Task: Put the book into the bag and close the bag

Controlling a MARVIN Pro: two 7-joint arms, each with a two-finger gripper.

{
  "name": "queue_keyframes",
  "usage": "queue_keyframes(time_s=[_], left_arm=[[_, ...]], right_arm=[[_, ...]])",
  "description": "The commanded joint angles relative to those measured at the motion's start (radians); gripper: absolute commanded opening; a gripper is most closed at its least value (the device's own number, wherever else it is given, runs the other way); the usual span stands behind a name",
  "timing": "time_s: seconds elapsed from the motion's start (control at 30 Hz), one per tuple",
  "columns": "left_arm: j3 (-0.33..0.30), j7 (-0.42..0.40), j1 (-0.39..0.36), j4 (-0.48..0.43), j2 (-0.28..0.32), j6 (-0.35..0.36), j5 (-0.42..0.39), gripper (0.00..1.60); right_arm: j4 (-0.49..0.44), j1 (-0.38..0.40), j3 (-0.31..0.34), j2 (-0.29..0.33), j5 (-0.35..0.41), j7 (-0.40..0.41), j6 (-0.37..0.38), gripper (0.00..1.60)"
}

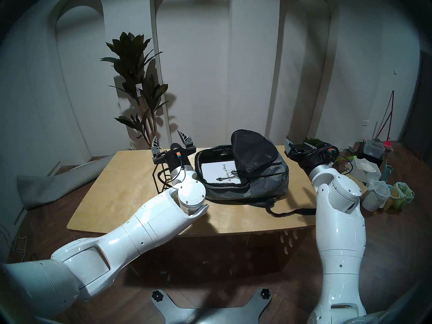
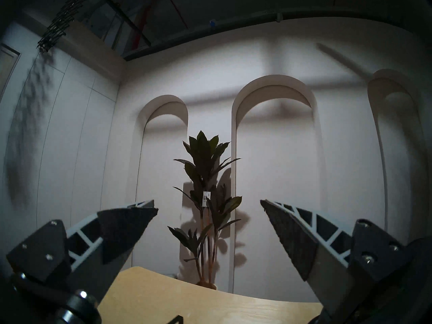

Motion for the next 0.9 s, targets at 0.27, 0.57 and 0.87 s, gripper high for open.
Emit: queue_keyframes(time_s=[0.27, 0.57, 0.87], left_arm=[[-0.037, -0.09, 0.012, -0.112, 0.224, 0.04, 0.035, 1.6], [-0.022, -0.181, 0.039, -0.215, 0.338, 0.052, 0.038, 1.6], [-0.002, -0.291, 0.072, -0.322, 0.442, 0.062, 0.032, 1.6]], right_arm=[[-0.025, 0.067, -0.046, -0.015, -0.001, -0.057, 0.079, 1.6], [-0.027, 0.092, -0.045, -0.006, -0.004, -0.108, 0.145, 1.6], [-0.022, 0.114, -0.04, 0.007, -0.015, -0.158, 0.211, 1.6]])
